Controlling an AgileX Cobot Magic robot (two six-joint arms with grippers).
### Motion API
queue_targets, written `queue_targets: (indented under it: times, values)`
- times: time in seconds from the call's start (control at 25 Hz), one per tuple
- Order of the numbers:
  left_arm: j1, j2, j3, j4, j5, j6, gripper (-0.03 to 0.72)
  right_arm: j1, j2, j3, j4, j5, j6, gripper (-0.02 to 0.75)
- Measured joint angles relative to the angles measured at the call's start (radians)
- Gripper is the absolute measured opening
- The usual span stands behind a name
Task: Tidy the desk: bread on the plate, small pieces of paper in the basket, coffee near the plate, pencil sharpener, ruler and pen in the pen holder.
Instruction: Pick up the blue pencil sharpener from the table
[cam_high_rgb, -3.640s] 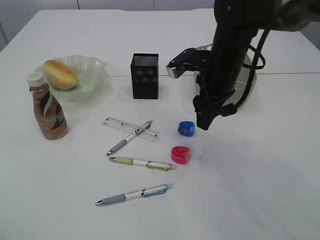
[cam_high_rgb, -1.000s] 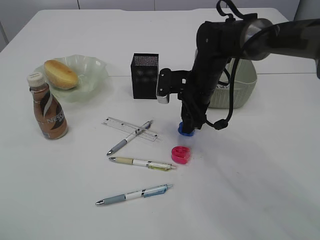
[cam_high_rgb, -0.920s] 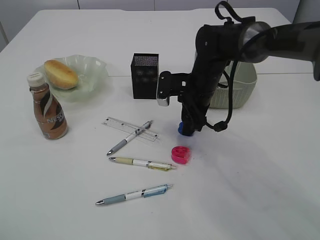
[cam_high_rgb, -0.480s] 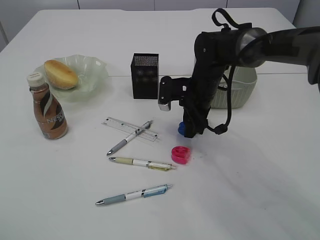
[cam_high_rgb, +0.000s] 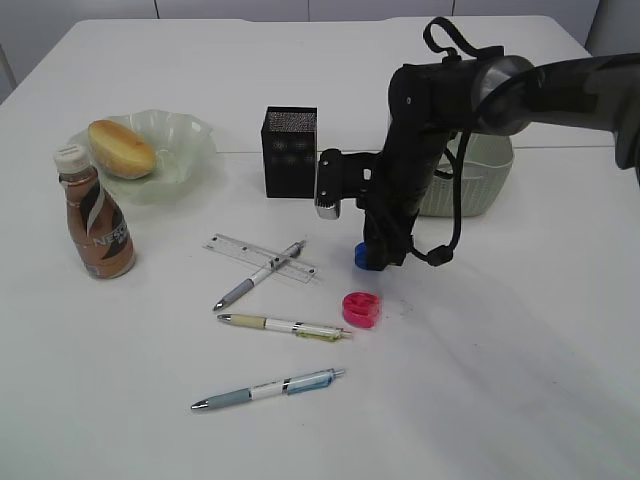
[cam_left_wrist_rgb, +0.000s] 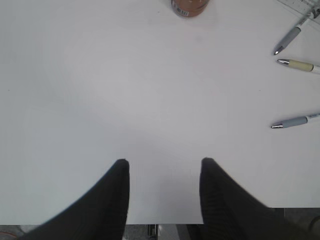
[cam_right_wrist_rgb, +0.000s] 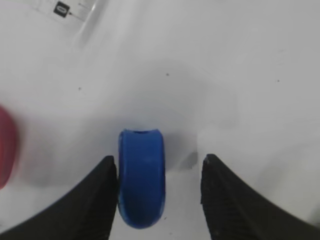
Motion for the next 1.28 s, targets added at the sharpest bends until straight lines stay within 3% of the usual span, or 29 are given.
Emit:
queue_targets:
  times: [0.76, 1.16, 1.28]
  values:
    - [0.000, 0.000, 0.000, 0.006, 0.000, 0.000, 0.323, 0.000, 0.004, 0.000, 0.029, 0.010, 0.000, 0.394]
    - [0.000, 0.000, 0.000, 0.006, 0.000, 0.000, 0.309, 0.000, 0.004, 0.000, 0.030, 0.025, -0.002, 0.228]
    - [0.000, 0.000, 0.000, 0.006, 0.000, 0.000, 0.308, 0.000, 0.004, 0.000, 0.030, 0.031, 0.006, 0.210]
